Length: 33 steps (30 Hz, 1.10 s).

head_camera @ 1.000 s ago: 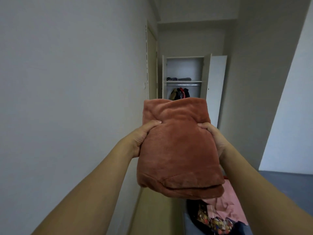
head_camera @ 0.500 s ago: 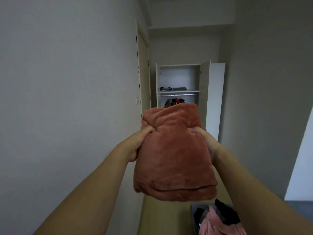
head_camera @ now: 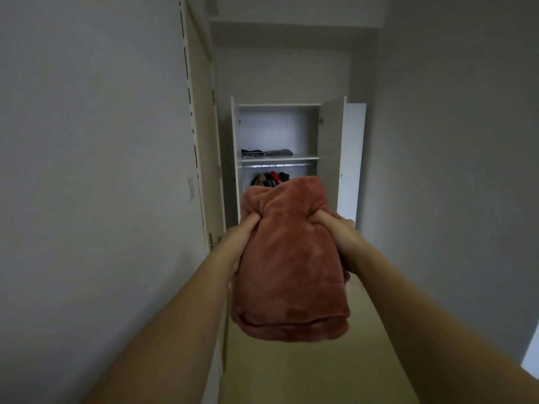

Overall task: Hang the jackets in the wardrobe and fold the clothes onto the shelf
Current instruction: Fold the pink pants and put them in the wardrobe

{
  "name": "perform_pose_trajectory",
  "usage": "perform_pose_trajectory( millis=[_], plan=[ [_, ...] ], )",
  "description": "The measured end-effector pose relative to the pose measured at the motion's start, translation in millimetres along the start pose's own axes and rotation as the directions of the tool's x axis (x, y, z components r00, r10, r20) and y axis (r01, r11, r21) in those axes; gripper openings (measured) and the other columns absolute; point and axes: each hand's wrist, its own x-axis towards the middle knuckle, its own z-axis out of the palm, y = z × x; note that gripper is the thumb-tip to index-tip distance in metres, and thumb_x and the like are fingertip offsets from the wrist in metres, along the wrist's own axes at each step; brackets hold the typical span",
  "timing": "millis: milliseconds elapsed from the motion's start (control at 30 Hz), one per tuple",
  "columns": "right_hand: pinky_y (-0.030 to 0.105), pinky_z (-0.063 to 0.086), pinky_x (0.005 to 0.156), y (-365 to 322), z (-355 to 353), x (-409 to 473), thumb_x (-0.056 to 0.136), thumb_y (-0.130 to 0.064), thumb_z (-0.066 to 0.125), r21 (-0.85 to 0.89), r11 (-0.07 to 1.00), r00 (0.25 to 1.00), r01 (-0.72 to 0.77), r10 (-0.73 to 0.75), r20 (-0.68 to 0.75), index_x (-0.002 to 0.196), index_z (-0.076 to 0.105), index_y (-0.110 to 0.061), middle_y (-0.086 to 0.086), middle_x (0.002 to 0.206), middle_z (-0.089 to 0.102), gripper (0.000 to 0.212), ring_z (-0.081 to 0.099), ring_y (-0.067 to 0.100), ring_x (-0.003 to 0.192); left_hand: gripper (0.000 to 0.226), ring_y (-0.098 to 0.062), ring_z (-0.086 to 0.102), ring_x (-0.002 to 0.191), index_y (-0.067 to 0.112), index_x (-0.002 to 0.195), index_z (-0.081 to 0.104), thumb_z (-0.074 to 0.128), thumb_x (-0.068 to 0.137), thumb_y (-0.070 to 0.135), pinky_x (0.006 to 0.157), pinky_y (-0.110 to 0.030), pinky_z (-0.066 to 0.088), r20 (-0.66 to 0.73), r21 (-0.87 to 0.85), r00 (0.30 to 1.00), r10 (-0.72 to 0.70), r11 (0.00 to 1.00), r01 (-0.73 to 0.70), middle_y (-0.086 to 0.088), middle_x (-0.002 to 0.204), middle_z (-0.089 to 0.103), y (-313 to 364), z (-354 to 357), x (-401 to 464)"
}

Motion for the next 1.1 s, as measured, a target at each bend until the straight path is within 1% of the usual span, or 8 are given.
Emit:
perform_pose_trajectory(
  millis=[67, 133, 300, 500, 667, 867, 1033, 1100],
  plan=[
    [0.052, 0.046, 0.1, 11.0, -3.3, 51.7, 0.056, -0.064, 0.07, 0.047, 0.999, 1.0, -0.007, 0.008, -0.003, 0.127, 0.053, -0.027, 0.01, 0.13, 0.052, 0.082, 0.058, 0.036, 0.112, 0.061, -0.025, 0.069, 0.101, 0.022, 0.119, 0.068, 0.07, 0.073, 0.063, 0.094, -0.044, 0.053, -0.022, -0.004, 1.0, 0.002, 1.0, -0.002, -0.009, 0.112, 0.072, -5.7, 3.8, 67.8],
    [0.05, 0.049, 0.098, 24.2, -10.2, 106.8, 0.063, -0.058, 0.07, 0.121, 0.993, 0.999, 0.0, -0.005, 0.041, 0.132, 0.051, -0.022, 0.012, 0.125, 0.061, 0.08, 0.064, 0.034, 0.106, 0.069, -0.027, 0.07, 0.099, 0.025, 0.115, 0.07, 0.074, 0.062, 0.069, 0.095, -0.045, 0.053, 0.012, -0.042, 1.0, -0.01, 0.999, 0.011, -0.008, 0.104, 0.075, -12.3, 6.5, 130.3],
    [0.046, 0.053, 0.092, 51.2, -32.0, 262.6, 0.08, -0.046, 0.064, 0.189, 0.981, 0.997, 0.038, -0.051, 0.066, 0.126, 0.056, -0.016, 0.012, 0.111, 0.071, 0.056, 0.069, 0.032, 0.1, 0.088, -0.027, 0.071, 0.1, 0.026, 0.118, 0.068, 0.083, 0.043, 0.07, 0.096, -0.046, 0.052, 0.084, -0.037, 0.996, 0.021, 0.999, -0.018, -0.008, 0.106, 0.074, -8.3, 5.0, 297.9],
    [0.033, 0.056, 0.074, 43.7, -49.3, 447.5, 0.088, -0.043, 0.057, 0.184, 0.982, 0.99, -0.033, 0.007, 0.139, 0.117, 0.064, -0.017, 0.012, 0.107, 0.072, 0.04, 0.071, 0.027, 0.094, 0.049, -0.023, 0.073, 0.091, 0.027, 0.099, 0.078, 0.08, 0.059, 0.056, 0.07, -0.032, 0.059, 0.076, -0.004, 0.996, 0.045, 0.999, -0.045, -0.009, 0.101, 0.075, 30.7, 0.0, 477.5],
    [0.032, 0.058, 0.071, 57.5, -48.0, 592.0, 0.084, -0.05, 0.061, 0.201, 0.97, 0.98, -0.137, 0.103, 0.17, 0.108, 0.069, -0.017, 0.013, 0.105, 0.073, 0.041, 0.072, 0.027, 0.092, 0.063, -0.027, 0.073, 0.093, 0.024, 0.11, 0.073, 0.077, 0.06, 0.062, 0.092, -0.043, 0.055, -0.004, 0.055, 1.0, 0.018, 0.998, -0.018, -0.009, 0.099, 0.076, 38.7, -13.6, 617.7],
    [0.032, 0.057, 0.072, 94.0, -48.8, 782.2, 0.074, -0.06, 0.066, 0.229, 0.972, 0.986, -0.046, 0.008, 0.164, 0.115, 0.064, -0.026, 0.007, 0.104, 0.074, 0.053, 0.071, 0.023, 0.095, 0.059, -0.027, 0.073, 0.089, 0.024, 0.108, 0.074, 0.075, 0.058, 0.057, 0.088, -0.044, 0.057, -0.019, 0.042, 0.999, 0.046, 0.998, -0.045, -0.009, 0.096, 0.076, 41.7, -26.3, 798.6],
    [0.045, 0.051, 0.095, 101.7, -57.0, 948.9, 0.066, -0.055, 0.073, 0.288, 0.958, 0.994, -0.008, -0.024, 0.109, 0.128, 0.056, -0.024, 0.01, 0.113, 0.071, 0.07, 0.068, 0.029, 0.103, 0.061, -0.032, 0.07, 0.099, 0.023, 0.114, 0.071, 0.071, 0.063, 0.058, 0.098, -0.05, 0.051, -0.05, 0.068, 0.997, 0.055, 0.996, -0.052, -0.012, 0.102, 0.074, 63.8, -32.5, 968.1],
    [0.047, 0.051, 0.097, 101.0, -68.3, 1010.0, 0.066, -0.056, 0.072, 0.28, 0.96, 0.996, -0.002, -0.023, 0.088, 0.125, 0.059, -0.023, 0.011, 0.112, 0.071, 0.069, 0.069, 0.029, 0.102, 0.06, -0.033, 0.068, 0.103, 0.022, 0.114, 0.071, 0.069, 0.067, 0.06, 0.101, -0.049, 0.048, -0.034, 0.113, 0.998, 0.051, 0.993, -0.047, -0.013, 0.105, 0.074, 75.8, -27.2, 1035.4]
  ],
)
